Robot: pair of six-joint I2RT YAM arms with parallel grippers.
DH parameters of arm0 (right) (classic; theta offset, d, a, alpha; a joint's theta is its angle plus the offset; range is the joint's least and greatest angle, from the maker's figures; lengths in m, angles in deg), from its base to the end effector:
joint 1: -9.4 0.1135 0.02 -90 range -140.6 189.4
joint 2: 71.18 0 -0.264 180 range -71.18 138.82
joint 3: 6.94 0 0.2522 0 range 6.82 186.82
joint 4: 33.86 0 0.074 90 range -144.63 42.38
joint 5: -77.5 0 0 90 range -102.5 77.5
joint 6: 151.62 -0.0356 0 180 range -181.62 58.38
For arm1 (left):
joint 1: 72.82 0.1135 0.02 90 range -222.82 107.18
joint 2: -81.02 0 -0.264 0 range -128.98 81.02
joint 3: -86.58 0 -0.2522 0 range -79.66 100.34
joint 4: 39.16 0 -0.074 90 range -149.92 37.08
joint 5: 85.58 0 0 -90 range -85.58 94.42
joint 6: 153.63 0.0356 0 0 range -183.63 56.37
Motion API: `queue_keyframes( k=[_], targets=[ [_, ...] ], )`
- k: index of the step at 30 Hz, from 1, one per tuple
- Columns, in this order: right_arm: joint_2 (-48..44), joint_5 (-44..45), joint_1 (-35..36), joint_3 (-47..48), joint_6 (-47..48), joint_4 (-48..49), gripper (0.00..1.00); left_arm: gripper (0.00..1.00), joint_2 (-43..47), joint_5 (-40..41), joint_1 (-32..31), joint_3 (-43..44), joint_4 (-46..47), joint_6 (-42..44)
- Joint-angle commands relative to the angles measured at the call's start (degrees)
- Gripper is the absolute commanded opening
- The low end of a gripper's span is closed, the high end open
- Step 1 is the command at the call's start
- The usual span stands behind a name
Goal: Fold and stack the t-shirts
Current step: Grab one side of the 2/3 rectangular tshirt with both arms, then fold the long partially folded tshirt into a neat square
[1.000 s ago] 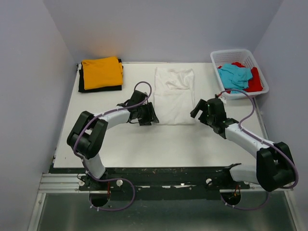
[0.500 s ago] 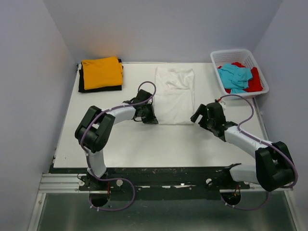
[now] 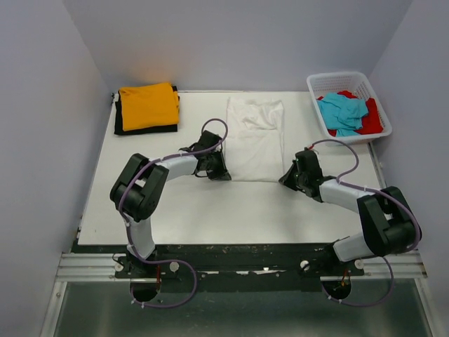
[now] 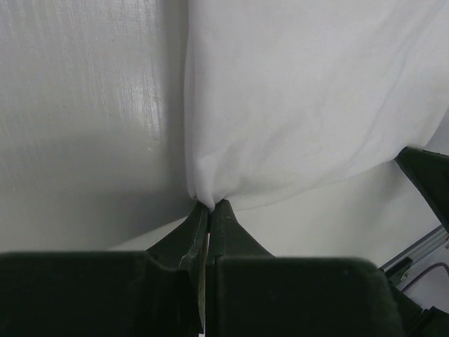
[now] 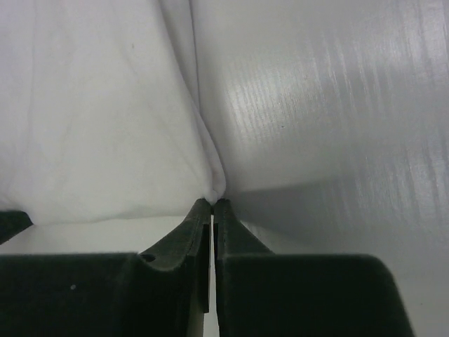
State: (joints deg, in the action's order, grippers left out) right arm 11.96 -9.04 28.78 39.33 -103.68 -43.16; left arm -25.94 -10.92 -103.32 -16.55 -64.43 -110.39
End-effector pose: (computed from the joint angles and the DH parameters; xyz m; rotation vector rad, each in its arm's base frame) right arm 0.2517 0.0863 0.1453 0.5046 2.3665 0.4344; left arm 0.3199 -0.1994 0.1504 -0.2712 2.7056 -0.8147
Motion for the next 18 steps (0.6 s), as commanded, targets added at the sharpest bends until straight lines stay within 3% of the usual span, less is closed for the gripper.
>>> queue_keyframes(
  k=[1, 8, 12, 18],
  targets=[
    [-0.47, -4.42, -0.31, -1.82, 0.0, -0.02, 0.01, 0.0, 2.8, 0.74, -0.42, -3.92, 1.91, 1.07],
    [-14.85, -17.15, 0.07, -12.82, -0.7, -4.28, 0.01, 0.0, 13.66, 1.56, -3.55, -19.18, 7.1, -0.45],
    [-23.33, -25.88, 2.19, -16.8, 0.02, -13.6, 0.01, 0.0, 23.32, 5.49, -9.28, -29.61, 7.07, -4.67],
    [-37.74, -29.17, 7.51, -18.02, -3.22, -31.02, 0.01, 0.0, 40.23, 9.83, -20.01, -41.44, 2.73, -16.88]
  ],
)
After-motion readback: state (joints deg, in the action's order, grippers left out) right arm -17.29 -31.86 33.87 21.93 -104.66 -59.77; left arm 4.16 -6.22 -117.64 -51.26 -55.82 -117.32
